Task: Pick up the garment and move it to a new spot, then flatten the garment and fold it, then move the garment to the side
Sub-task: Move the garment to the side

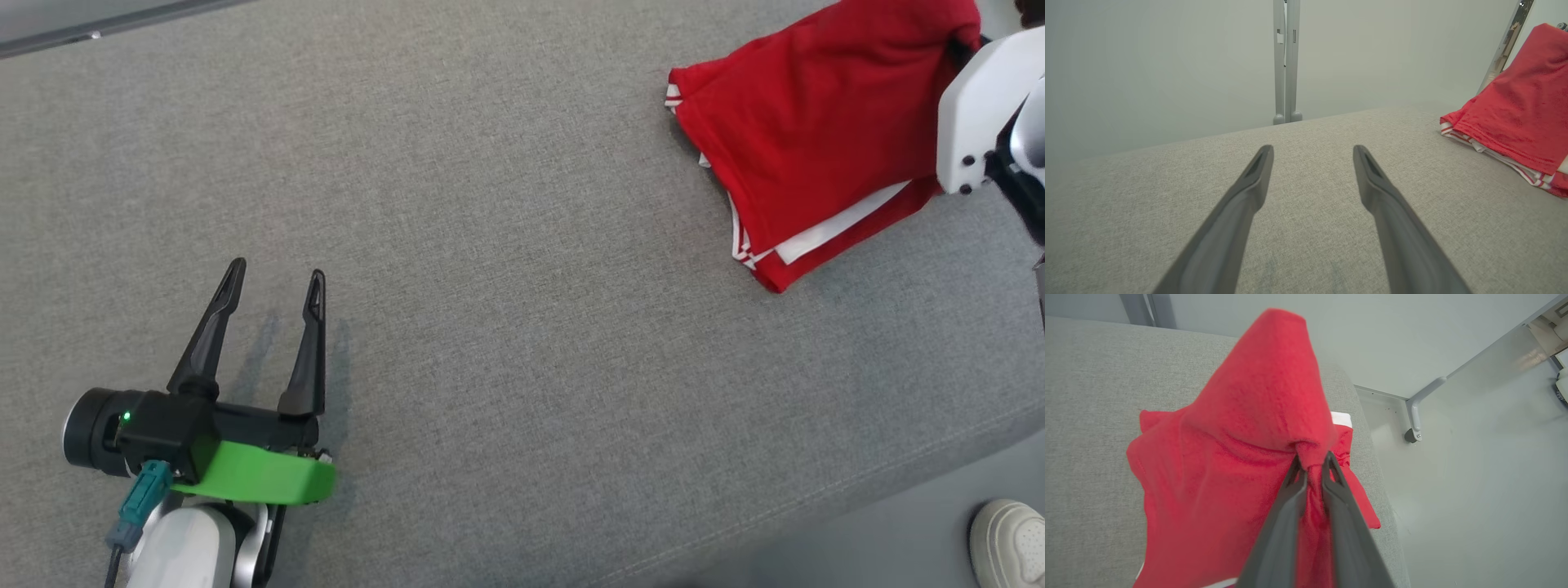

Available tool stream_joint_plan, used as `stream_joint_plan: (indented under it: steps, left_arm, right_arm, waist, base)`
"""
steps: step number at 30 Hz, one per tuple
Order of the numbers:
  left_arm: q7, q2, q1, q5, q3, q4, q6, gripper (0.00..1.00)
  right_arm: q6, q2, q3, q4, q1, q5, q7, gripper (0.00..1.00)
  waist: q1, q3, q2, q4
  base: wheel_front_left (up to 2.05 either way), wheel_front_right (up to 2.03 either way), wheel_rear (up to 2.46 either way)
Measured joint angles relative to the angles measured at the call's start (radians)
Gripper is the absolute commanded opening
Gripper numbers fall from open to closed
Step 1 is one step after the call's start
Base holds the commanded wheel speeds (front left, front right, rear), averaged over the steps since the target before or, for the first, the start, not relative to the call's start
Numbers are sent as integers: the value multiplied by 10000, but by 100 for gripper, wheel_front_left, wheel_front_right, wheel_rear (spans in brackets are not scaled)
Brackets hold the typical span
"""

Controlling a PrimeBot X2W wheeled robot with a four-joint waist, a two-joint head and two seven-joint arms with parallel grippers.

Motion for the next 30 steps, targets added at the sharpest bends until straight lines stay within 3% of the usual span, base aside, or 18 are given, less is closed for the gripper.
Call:
stream_joint_plan:
  steps: [9, 17, 18, 19, 20, 24, 30]
  left_arm:
    - [393, 286, -440, 169, -324, -245, -140, 100]
    - [583, 518, -707, 263, -466, -508, -174, 100]
    - [604, 548, -715, 263, -456, -560, -173, 100]
    - [650, 573, -734, 267, -462, -600, -171, 100]
    - [656, 598, -760, 313, -470, -644, -165, 100]
    - [548, 711, -851, 453, -545, -828, -159, 100]
    - [284, 602, -959, 376, -640, -788, -157, 100]
  right_arm:
    - [0, -140, -1651, 1064, -921, -523, -314, 0]
    - [0, -393, -3503, 2176, -1029, -1699, -1022, 0]
    - [0, -385, -3676, 2293, -1048, -1847, -1137, 13]
    - [0, -385, -3785, 2408, -1054, -2019, -1262, 96]
    - [0, -389, -3914, 2504, -1055, -2255, -1417, 100]
    - [0, -558, -4217, 2771, -1047, -3227, -2307, 100]
    - [0, -305, -4040, 3150, -1051, -3465, -4374, 100]
  waist:
    - [0, 1102, 0, -254]
    - [1, 1710, 0, 196]
    - [1, 1770, 0, 271]
    - [1, 1835, 0, 339]
    - [1, 1900, 0, 409]
    - [1, 2091, 0, 677]
    - [1, 2045, 0, 958]
  base:
    - [0, 0, 0]
    - [0, 0, 0]
    - [0, 0, 0]
    - [0, 0, 0]
    - [0, 0, 0]
    - [0, 0, 0]
    - [0, 0, 0]
